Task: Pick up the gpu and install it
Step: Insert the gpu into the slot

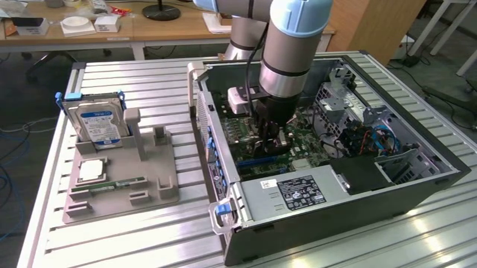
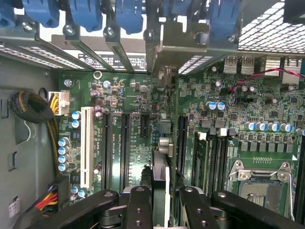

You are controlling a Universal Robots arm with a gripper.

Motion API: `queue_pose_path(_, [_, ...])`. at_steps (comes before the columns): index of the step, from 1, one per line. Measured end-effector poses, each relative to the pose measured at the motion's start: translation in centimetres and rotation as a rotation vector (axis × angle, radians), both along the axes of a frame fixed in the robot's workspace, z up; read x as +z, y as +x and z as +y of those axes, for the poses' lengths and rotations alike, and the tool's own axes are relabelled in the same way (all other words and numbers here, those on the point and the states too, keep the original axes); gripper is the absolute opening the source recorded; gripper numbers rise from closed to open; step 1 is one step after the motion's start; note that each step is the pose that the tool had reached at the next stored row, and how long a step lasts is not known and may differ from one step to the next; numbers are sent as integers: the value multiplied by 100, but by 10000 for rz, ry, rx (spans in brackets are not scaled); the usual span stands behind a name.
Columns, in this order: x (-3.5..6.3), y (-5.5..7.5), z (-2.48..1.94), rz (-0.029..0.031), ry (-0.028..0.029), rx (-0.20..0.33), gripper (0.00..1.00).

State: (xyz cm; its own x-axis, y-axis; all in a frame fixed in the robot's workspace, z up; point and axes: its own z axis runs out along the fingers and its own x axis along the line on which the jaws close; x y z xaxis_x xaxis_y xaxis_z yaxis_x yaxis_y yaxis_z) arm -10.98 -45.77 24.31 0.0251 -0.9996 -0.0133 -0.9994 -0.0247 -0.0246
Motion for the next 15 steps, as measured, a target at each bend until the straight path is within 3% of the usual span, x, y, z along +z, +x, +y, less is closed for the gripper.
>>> queue_pose_path(15, [-13, -25, 6, -2, 6, 1, 27])
